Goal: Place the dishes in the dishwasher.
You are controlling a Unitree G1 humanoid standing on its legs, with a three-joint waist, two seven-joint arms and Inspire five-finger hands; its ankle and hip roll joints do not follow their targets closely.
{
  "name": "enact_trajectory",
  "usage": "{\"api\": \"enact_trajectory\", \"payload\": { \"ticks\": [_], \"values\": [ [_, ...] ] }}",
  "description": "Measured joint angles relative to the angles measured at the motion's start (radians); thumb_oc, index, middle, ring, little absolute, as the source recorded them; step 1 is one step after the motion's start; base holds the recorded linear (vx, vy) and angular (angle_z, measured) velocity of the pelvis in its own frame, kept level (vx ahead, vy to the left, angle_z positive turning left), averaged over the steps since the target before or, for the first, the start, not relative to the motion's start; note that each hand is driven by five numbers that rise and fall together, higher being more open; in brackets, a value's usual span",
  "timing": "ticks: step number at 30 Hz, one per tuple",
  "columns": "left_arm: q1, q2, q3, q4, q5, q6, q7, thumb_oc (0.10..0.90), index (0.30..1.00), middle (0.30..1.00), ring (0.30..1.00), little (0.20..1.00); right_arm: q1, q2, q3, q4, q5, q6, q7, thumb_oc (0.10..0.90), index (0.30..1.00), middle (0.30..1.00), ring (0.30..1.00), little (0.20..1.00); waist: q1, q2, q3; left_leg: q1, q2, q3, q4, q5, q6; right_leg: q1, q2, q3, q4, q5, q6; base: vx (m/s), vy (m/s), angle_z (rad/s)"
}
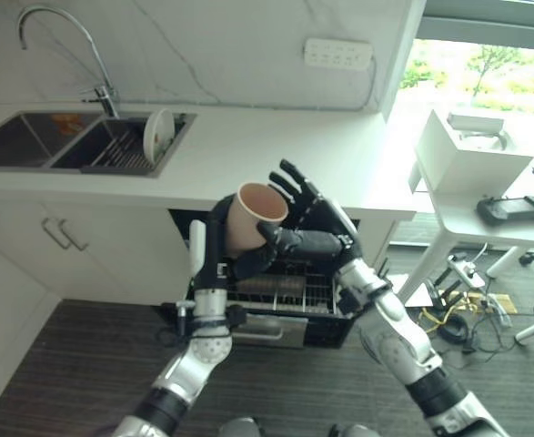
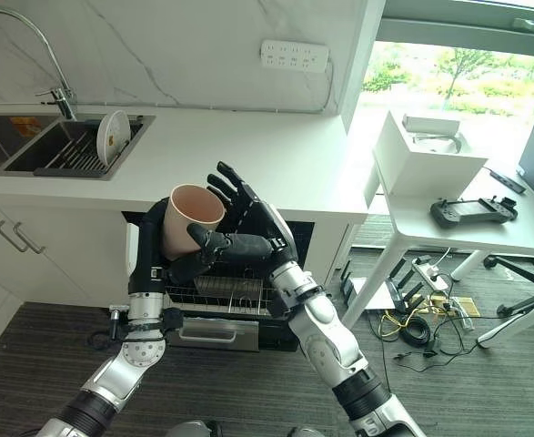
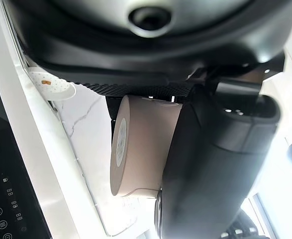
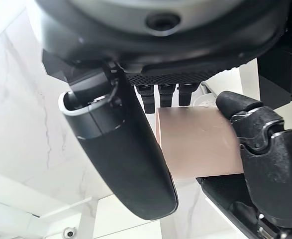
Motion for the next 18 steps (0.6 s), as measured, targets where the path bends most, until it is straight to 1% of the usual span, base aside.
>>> {"api": "enact_trajectory", "payload": {
  "ticks": [9,11,18],
  "values": [
    [-0.002,-0.003,-0.026,0.002,0.0,0.0,0.019,0.4,0.3,0.3,0.3,0.3,-0.02,0.021,0.063,0.103,0.0,0.096,-0.001,0.8,0.9,0.9,0.9,0.9,0.015,0.0,0.0,-0.001,0.0,-0.004,0.0,0.0,0.001,0.0,-0.003,-0.005,0.012,-0.007,-0.001,0.0,0.0,0.0],
    [-0.003,-0.004,-0.036,0.029,0.001,0.0,0.024,0.4,0.3,0.3,0.3,0.3,-0.026,0.02,0.073,0.124,-0.001,0.117,0.001,0.8,0.9,0.9,0.9,0.9,0.015,-0.001,0.001,-0.002,0.0,-0.004,0.0,0.0,0.001,0.0,-0.003,-0.005,0.012,-0.008,-0.001,0.0,0.0,0.0],
    [-0.031,-0.042,-0.041,0.076,-0.002,0.0,0.042,0.4,0.3,0.3,0.3,0.3,-0.047,0.02,0.074,0.132,-0.001,0.126,-0.036,0.8,0.9,0.9,0.9,0.9,0.019,-0.003,0.002,-0.004,0.0,-0.008,0.0,0.0,0.001,0.0,-0.003,-0.009,0.013,-0.009,-0.002,0.0,-0.001,0.0]
  ]
}}
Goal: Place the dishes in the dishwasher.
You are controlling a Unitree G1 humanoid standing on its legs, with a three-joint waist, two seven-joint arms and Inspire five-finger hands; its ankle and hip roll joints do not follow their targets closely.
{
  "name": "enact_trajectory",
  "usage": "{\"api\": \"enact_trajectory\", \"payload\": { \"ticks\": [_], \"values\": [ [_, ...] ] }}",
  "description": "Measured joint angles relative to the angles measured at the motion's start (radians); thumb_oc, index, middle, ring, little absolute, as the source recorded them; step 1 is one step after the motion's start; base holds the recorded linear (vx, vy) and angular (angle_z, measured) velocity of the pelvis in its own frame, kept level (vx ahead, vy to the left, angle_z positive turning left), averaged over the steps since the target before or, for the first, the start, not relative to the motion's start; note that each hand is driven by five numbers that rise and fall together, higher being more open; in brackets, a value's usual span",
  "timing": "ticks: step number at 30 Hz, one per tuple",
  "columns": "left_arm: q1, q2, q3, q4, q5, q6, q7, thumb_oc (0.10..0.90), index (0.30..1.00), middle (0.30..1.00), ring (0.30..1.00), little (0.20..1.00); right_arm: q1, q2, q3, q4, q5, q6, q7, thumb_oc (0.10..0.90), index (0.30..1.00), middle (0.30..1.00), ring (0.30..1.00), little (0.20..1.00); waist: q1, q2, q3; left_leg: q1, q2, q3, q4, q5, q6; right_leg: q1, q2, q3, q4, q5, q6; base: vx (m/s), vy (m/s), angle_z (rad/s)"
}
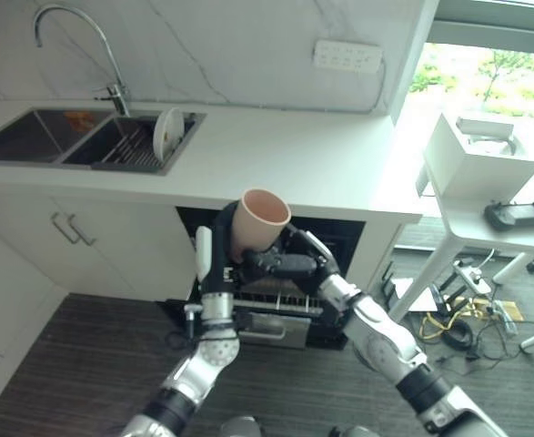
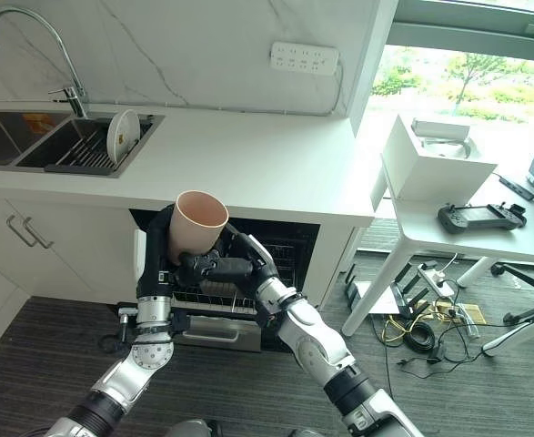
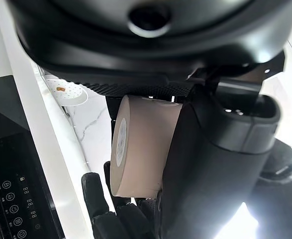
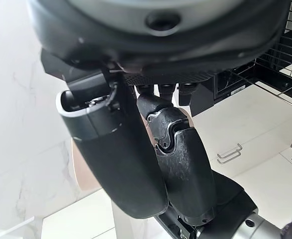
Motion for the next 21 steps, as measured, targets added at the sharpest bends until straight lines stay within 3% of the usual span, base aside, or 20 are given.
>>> {"api": "enact_trajectory", "payload": {
  "ticks": [8,21],
  "values": [
    [-0.038,-0.038,-0.045,0.035,-0.008,-0.001,0.038,0.4,0.3,0.3,0.3,0.3,-0.089,0.002,0.02,0.035,-0.06,-0.037,-0.093,0.8,0.9,0.9,0.9,0.9,0.027,-0.006,0.004,-0.013,-0.001,-0.021,0.0,0.008,-0.004,0.002,-0.002,-0.022,0.001,-0.003,-0.005,-0.01,-0.002,0.08],
    [-0.08,-0.042,-0.047,0.041,-0.047,0.001,0.018,0.4,0.3,0.3,0.3,0.3,-0.093,0.011,0.038,0.039,-0.077,-0.13,-0.155,0.8,0.9,0.9,0.9,0.9,0.048,0.003,0.016,-0.013,-0.01,-0.055,-0.001,0.005,0.0,0.029,-0.006,-0.047,-0.001,-0.009,-0.002,0.01,-0.004,0.08]
  ]
}}
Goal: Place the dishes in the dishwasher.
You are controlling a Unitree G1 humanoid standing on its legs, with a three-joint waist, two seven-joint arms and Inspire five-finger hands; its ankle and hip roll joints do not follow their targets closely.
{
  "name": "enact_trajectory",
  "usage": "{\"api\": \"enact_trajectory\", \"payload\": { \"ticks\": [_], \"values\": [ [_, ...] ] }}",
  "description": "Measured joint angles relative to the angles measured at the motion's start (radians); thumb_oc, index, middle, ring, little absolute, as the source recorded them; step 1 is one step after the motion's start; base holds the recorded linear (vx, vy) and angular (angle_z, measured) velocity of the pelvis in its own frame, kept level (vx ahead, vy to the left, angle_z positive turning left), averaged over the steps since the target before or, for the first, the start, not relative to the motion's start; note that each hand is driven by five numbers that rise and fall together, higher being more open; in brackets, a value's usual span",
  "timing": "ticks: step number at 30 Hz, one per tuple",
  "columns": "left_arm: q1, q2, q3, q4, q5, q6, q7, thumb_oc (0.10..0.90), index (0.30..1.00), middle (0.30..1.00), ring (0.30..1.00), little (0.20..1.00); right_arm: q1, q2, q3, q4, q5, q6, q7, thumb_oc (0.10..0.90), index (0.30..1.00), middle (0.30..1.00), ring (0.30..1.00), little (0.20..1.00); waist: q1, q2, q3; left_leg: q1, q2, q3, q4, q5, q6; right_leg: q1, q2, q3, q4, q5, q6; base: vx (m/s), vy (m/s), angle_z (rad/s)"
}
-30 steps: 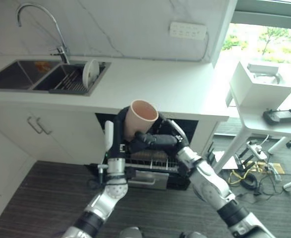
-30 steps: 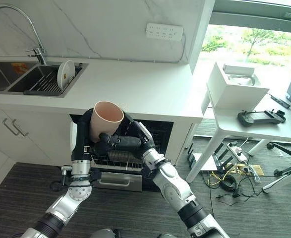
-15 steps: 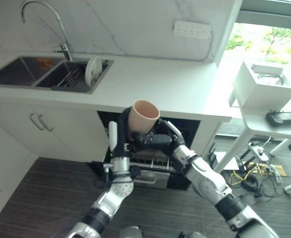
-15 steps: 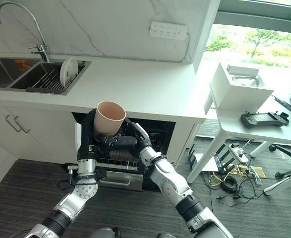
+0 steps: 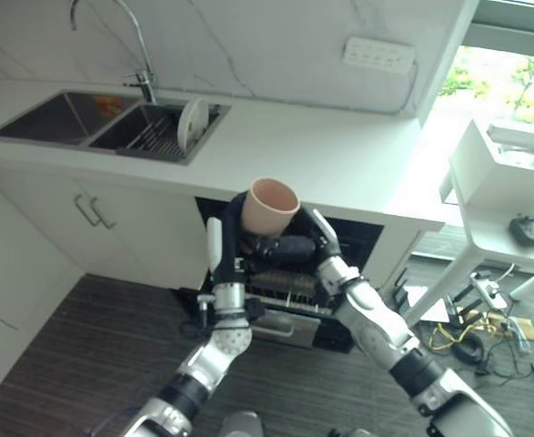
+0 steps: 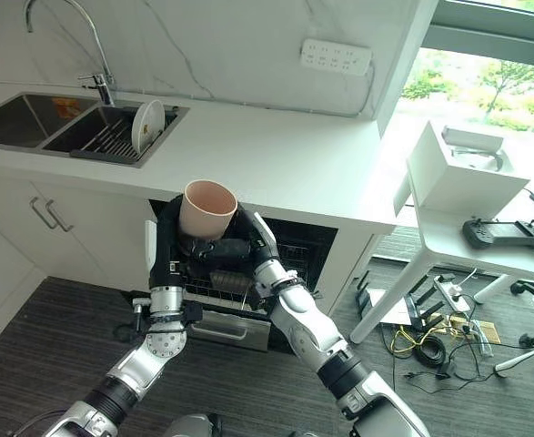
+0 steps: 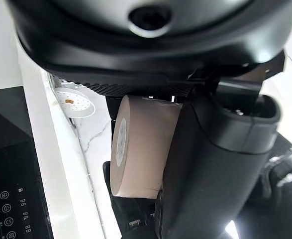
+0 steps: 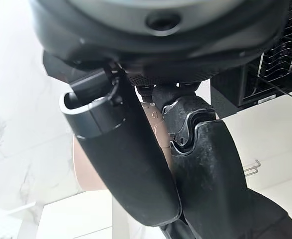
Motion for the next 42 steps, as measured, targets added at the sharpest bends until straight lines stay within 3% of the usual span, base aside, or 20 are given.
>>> {"api": "enact_trajectory", "payload": {
  "ticks": [7,8,9,10,16,24,31,32,33,34,37,42],
  "values": [
    [0.0,-0.012,0.001,0.0,-0.049,-0.006,-0.04,0.4,0.3,0.3,0.3,0.3,0.0,0.002,0.0,0.0,0.0,-0.006,-0.001,0.8,0.9,0.9,0.9,0.9,0.005,0.007,0.007,0.0,-0.01,-0.021,-0.001,0.0,0.001,0.015,-0.004,-0.005,-0.003,-0.005,0.001,0.02,-0.003,0.1],
    [0.0,-0.013,0.001,0.0,-0.065,-0.01,-0.047,0.4,0.3,0.3,0.3,0.3,0.0,0.002,0.0,0.0,0.0,-0.011,-0.001,0.717,0.775,0.775,0.775,0.775,0.007,0.007,0.007,-0.001,-0.01,-0.023,-0.002,0.0,0.001,0.016,-0.004,-0.006,-0.004,-0.006,0.002,0.02,-0.012,0.08],
    [0.0,-0.014,0.0,0.0,-0.083,-0.012,-0.057,0.4,0.3,0.3,0.3,0.3,0.0,0.001,0.0,0.0,-0.004,-0.019,-0.001,0.58,0.571,0.571,0.571,0.571,0.01,0.007,0.007,-0.001,-0.01,-0.024,-0.002,0.0,0.001,0.017,-0.004,-0.008,-0.004,-0.007,0.002,0.02,-0.015,0.05],
    [-0.001,-0.015,0.003,0.0,-0.086,-0.013,-0.064,0.4,0.3,0.3,0.3,0.3,0.0,-0.001,0.0,0.0,-0.005,-0.024,0.0,0.405,0.307,0.307,0.307,0.307,0.014,0.006,0.007,-0.001,-0.01,-0.025,-0.002,0.0,0.001,0.018,-0.004,-0.009,-0.005,-0.007,0.003,0.01,-0.017,0.03],
    [-0.016,-0.029,-0.001,-0.001,-0.134,0.0,-0.1,0.4,0.3,0.3,0.3,0.3,-0.009,-0.011,0.0,0.039,-0.101,-0.057,-0.014,0.4,0.3,0.3,0.3,0.3,0.03,0.002,0.01,-0.008,-0.013,-0.039,-0.003,0.0,-0.001,0.023,-0.004,-0.021,-0.009,-0.008,0.003,0.01,-0.011,0.07],
    [-0.023,-0.024,0.003,0.001,-0.17,0.009,-0.158,0.4,0.3,0.3,0.3,0.3,-0.01,-0.01,0.001,0.067,-0.118,-0.084,-0.015,0.4,0.3,0.3,0.3,0.3,0.03,-0.003,0.026,-0.014,-0.021,-0.059,-0.01,0.002,-0.001,0.037,-0.005,-0.032,-0.024,-0.007,0.003,0.02,-0.008,0.1],
    [-0.064,0.017,0.015,0.001,-0.246,0.043,-0.313,0.4,0.3,0.3,0.3,0.3,-0.009,-0.016,-0.012,0.075,-0.097,-0.088,-0.023,0.4,0.3,0.3,0.3,0.3,0.026,0.006,0.031,-0.015,-0.038,-0.058,-0.021,0.015,0.004,0.046,-0.019,-0.03,-0.031,-0.009,0.006,0.02,0.015,0.12],
    [-0.07,0.019,0.018,0.001,-0.268,0.049,-0.341,0.516,0.474,0.474,0.474,0.474,-0.009,-0.02,-0.014,0.075,-0.096,-0.088,-0.024,0.4,0.3,0.3,0.3,0.3,0.025,0.011,0.034,-0.014,-0.041,-0.058,-0.021,0.015,0.005,0.048,-0.021,-0.03,-0.032,-0.009,0.006,0.02,0.034,0.09],
    [-0.073,0.021,0.022,0.001,-0.283,0.053,-0.363,0.718,0.778,0.778,0.778,0.778,-0.009,-0.022,-0.016,0.075,-0.092,-0.088,-0.025,0.4,0.3,0.3,0.3,0.3,0.025,0.016,0.037,-0.014,-0.043,-0.058,-0.022,0.015,0.005,0.05,-0.023,-0.03,-0.033,-0.008,0.006,0.03,0.053,0.09],
    [-0.081,0.039,0.023,0.001,-0.321,0.067,-0.419,0.8,0.9,0.9,0.9,0.9,-0.005,-0.031,-0.016,0.076,-0.077,-0.088,-0.025,0.4,0.3,0.3,0.3,0.3,0.026,0.021,0.039,-0.014,-0.046,-0.058,-0.024,0.016,0.008,0.051,-0.026,-0.03,-0.034,-0.008,0.006,0.02,0.046,0.07],
    [-0.078,0.092,0.022,-0.012,-0.398,0.093,-0.653,0.8,0.9,0.9,0.9,0.9,0.031,-0.067,-0.035,0.076,-0.028,-0.1,-0.022,0.4,0.3,0.3,0.3,0.3,0.025,0.028,0.043,-0.011,-0.056,-0.057,-0.034,0.021,0.014,0.054,-0.035,-0.03,-0.034,-0.008,0.007,0.01,0.041,0.12],
    [-0.063,0.137,0.025,-0.072,-0.488,0.181,-0.858,0.8,0.9,0.9,0.9,0.9,0.083,-0.093,-0.063,0.075,0.002,-0.123,0.002,0.4,0.3,0.3,0.3,0.3,0.023,0.045,0.049,-0.01,-0.066,-0.055,-0.037,0.023,0.017,0.065,-0.042,-0.03,-0.045,-0.004,0.014,0.01,0.024,0.09]
  ]
}}
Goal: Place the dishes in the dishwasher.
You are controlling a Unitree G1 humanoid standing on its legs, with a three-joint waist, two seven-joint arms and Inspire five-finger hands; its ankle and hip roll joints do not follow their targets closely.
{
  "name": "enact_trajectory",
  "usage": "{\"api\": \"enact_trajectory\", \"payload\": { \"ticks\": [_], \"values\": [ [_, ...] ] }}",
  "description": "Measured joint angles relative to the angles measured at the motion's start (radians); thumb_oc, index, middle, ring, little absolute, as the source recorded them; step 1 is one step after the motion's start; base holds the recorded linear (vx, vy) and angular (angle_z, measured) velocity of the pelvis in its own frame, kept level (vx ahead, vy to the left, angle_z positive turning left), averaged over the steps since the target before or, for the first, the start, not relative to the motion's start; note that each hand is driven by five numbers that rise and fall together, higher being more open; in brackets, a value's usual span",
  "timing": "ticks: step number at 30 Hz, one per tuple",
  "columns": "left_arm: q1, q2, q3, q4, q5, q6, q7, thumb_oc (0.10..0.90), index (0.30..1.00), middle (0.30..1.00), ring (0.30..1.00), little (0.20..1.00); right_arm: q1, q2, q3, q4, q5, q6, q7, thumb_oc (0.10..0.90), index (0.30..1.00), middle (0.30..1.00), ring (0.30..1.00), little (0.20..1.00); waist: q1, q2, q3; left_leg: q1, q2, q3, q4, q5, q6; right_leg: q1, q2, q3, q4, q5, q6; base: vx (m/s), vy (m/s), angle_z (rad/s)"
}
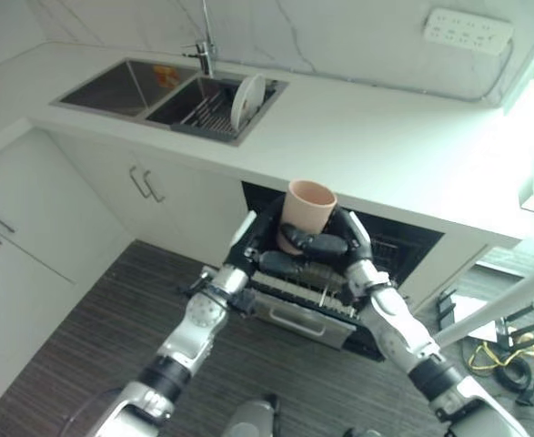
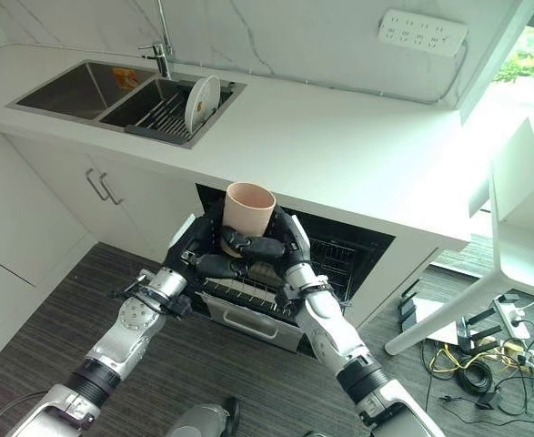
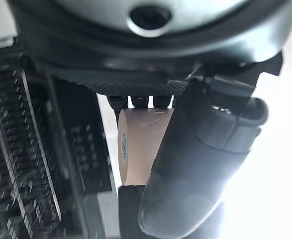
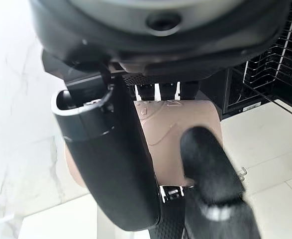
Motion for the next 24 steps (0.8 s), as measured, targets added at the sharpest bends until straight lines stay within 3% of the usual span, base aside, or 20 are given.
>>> {"api": "enact_trajectory", "payload": {
  "ticks": [7,11,18,24],
  "values": [
    [0.121,0.097,0.095,-0.122,-0.021,0.108,-0.247,0.8,0.9,0.9,0.9,0.9,0.148,-0.048,-0.001,-0.063,0.04,0.001,0.116,0.4,0.3,0.3,0.3,0.3,-0.029,0.039,-0.001,0.029,0.002,0.053,-0.027,0.001,0.012,0.026,-0.01,0.028,-0.03,0.005,0.014,0.01,0.026,0.07],
    [0.159,0.124,0.149,-0.159,-0.011,0.154,-0.346,0.8,0.9,0.9,0.9,0.9,0.185,-0.055,0.0,-0.069,0.037,0.001,0.16,0.4,0.3,0.3,0.3,0.3,-0.027,0.043,-0.001,0.031,0.002,0.051,-0.028,0.011,0.01,0.025,-0.008,0.029,-0.036,0.001,0.04,0.0,0.006,0.01],
    [0.194,0.12,0.172,-0.17,0.002,0.142,-0.371,0.8,0.9,0.9,0.9,0.9,0.185,-0.067,-0.019,-0.07,0.036,0.001,0.221,0.4,0.3,0.3,0.3,0.3,-0.026,0.045,-0.002,0.031,0.01,0.054,-0.03,0.006,-0.005,0.022,-0.002,0.042,-0.026,-0.003,0.046,0.01,0.003,-0.02],
    [0.281,0.132,0.195,-0.145,0.159,0.098,-0.381,0.8,0.9,0.9,0.9,0.9,0.249,-0.082,-0.089,-0.1,0.034,0.001,0.294,0.4,0.3,0.3,0.3,0.3,-0.053,0.046,-0.012,0.03,0.013,0.067,-0.024,0.001,-0.001,0.009,-0.002,0.058,-0.021,-0.003,0.046,0.05,0.002,-0.07]
  ]
}}
